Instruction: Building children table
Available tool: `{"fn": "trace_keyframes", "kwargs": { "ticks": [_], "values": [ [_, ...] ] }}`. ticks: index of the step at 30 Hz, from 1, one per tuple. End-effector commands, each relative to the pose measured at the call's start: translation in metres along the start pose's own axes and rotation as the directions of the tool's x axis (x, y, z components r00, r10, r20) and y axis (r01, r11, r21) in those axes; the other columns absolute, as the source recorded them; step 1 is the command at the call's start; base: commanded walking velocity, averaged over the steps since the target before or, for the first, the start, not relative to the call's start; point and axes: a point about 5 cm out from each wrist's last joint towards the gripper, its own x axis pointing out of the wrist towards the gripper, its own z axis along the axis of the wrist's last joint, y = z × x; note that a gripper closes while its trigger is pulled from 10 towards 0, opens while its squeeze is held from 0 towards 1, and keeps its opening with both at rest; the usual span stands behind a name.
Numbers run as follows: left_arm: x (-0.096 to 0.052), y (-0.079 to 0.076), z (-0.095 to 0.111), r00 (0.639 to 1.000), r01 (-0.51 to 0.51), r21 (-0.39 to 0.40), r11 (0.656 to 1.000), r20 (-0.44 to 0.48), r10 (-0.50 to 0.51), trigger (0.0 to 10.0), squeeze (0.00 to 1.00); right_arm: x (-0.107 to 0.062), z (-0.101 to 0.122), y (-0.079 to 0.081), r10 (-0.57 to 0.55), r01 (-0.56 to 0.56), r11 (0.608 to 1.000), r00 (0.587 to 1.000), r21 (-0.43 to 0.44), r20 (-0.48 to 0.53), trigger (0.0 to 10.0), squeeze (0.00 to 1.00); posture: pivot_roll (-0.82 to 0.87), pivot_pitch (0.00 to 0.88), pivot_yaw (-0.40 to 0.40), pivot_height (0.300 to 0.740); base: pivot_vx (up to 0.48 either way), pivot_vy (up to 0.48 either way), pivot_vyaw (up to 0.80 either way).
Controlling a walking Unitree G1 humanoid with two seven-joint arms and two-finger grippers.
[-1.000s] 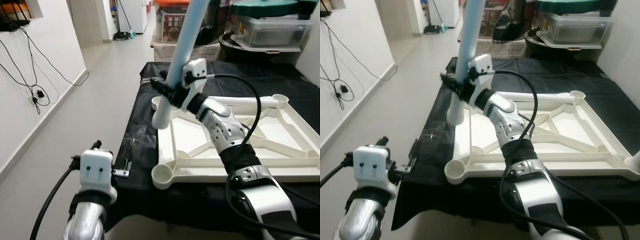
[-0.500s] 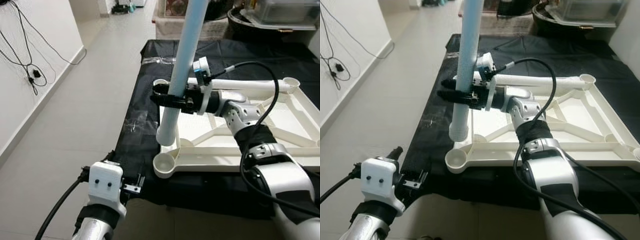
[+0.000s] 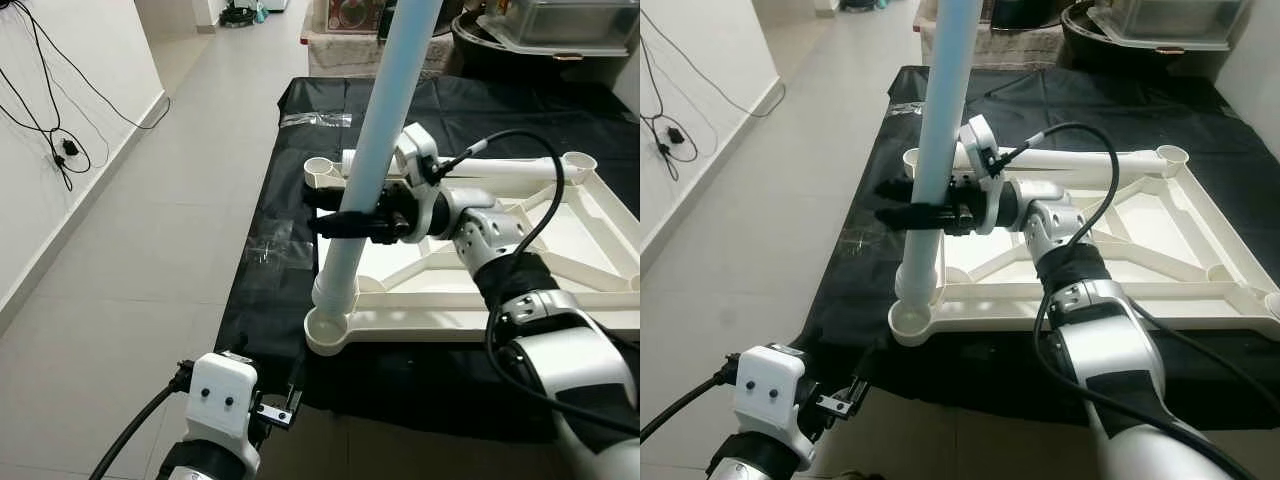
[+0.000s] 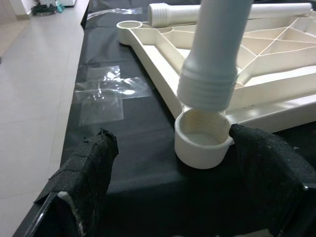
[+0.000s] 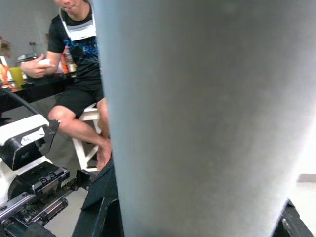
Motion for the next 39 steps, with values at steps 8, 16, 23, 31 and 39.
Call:
{"fn": "trace_keyframes", "kwargs": {
  "ticks": [8,16,23,31,39],
  "values": [
    [-0.003,-0.003,-0.001,1.000,0.019,0.003,1.000,-0.009,-0.019,10.0,0.00,0.016,-0.005,0.004,0.076,-0.076,0.997,0.997,0.002,0.028,10.0,0.00,0.11,0.155,-0.004,0.740,0.000,0.000,0.00],
    [-0.005,-0.005,-0.002,1.000,0.019,0.003,1.000,-0.013,-0.019,10.0,0.00,0.025,-0.018,0.009,0.127,-0.126,0.992,0.991,0.019,-0.049,10.0,0.00,0.12,0.156,-0.011,0.740,0.000,0.000,0.00],
    [-0.005,-0.006,-0.002,1.000,0.017,0.010,1.000,-0.010,-0.017,10.0,0.00,0.025,-0.025,0.010,0.128,-0.126,0.992,0.989,0.027,-0.077,10.0,0.00,0.12,0.167,-0.015,0.740,0.000,0.000,0.00],
    [-0.006,-0.007,-0.002,1.000,0.015,0.014,1.000,-0.013,-0.015,10.0,0.00,0.016,-0.023,0.006,0.095,-0.094,0.996,0.988,0.012,-0.125,10.0,0.00,0.12,0.178,-0.017,0.740,0.000,0.000,0.00],
    [-0.006,-0.006,-0.002,1.000,0.012,0.017,1.000,-0.013,-0.012,10.0,0.00,0.010,-0.021,0.004,0.072,-0.073,0.997,0.985,0.000,-0.156,10.0,0.00,0.12,0.179,-0.014,0.740,0.000,0.000,0.00]
  ]
}}
